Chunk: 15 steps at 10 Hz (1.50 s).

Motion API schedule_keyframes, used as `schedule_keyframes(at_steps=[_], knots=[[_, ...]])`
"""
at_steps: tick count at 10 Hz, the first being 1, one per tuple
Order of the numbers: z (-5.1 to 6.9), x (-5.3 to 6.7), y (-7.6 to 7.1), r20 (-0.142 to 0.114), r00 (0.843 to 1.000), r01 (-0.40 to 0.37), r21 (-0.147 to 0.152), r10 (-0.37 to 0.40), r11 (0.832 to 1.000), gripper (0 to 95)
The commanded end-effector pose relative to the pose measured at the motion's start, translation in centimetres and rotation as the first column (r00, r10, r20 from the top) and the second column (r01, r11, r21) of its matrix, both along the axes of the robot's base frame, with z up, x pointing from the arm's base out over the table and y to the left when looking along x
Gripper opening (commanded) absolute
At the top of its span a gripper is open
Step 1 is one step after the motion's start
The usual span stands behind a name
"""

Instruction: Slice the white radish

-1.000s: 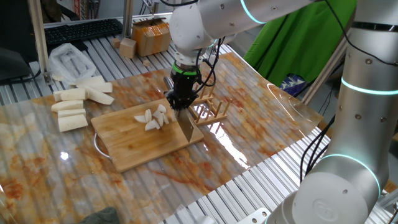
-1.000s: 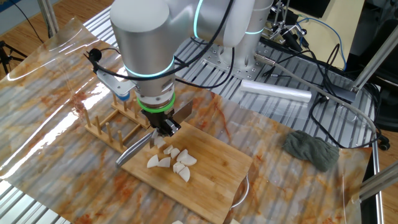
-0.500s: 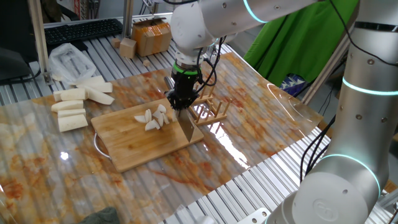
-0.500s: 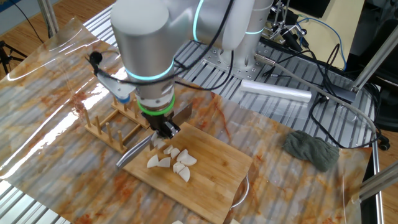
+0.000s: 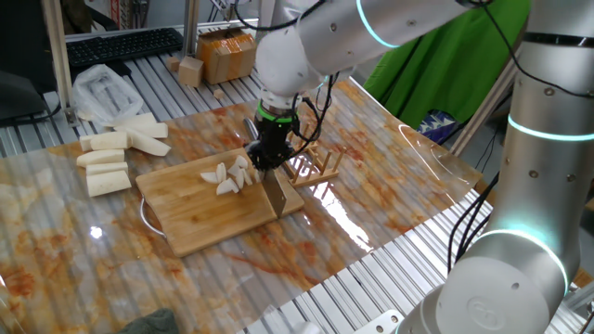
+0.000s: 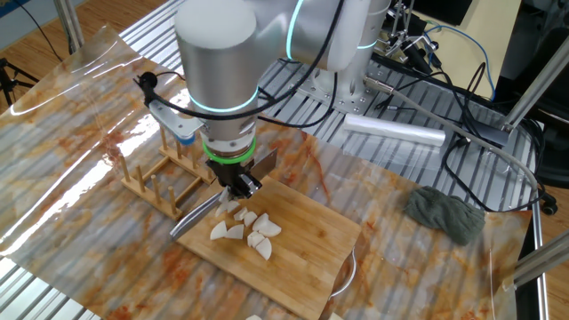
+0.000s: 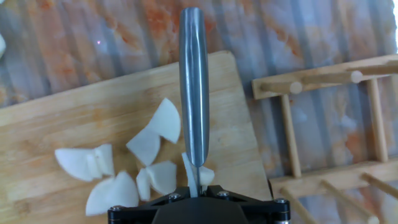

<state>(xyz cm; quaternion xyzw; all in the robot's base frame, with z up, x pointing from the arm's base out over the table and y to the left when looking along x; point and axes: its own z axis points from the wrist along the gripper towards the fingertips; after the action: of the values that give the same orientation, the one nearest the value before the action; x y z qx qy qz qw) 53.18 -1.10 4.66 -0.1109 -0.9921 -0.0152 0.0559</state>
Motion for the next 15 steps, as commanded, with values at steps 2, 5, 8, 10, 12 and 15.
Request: schedule_keyframes(at_steps=[2, 5, 8, 10, 12, 15], knots=[[0.5, 0.3, 0.4, -0.013, 1.0, 0.019, 0.007, -0.019, 1.0, 0.0], [1.5, 0.9, 0.5, -0.006, 1.0, 0.021, 0.025, -0.02, 0.999, 0.0], [2.0, 1.3, 1.0, -0.001, 1.0, 0.019, 0.029, -0.019, 0.999, 0.0], [2.5, 1.8, 1.1, -0.001, 1.0, -0.004, -0.002, 0.004, 1.0, 0.0], [2.9, 2.2, 1.2, 0.001, 1.0, -0.026, -0.005, 0.026, 1.0, 0.0], [3.6, 2.6, 1.3, 0.002, 0.999, -0.048, 0.003, 0.048, 0.999, 0.0]])
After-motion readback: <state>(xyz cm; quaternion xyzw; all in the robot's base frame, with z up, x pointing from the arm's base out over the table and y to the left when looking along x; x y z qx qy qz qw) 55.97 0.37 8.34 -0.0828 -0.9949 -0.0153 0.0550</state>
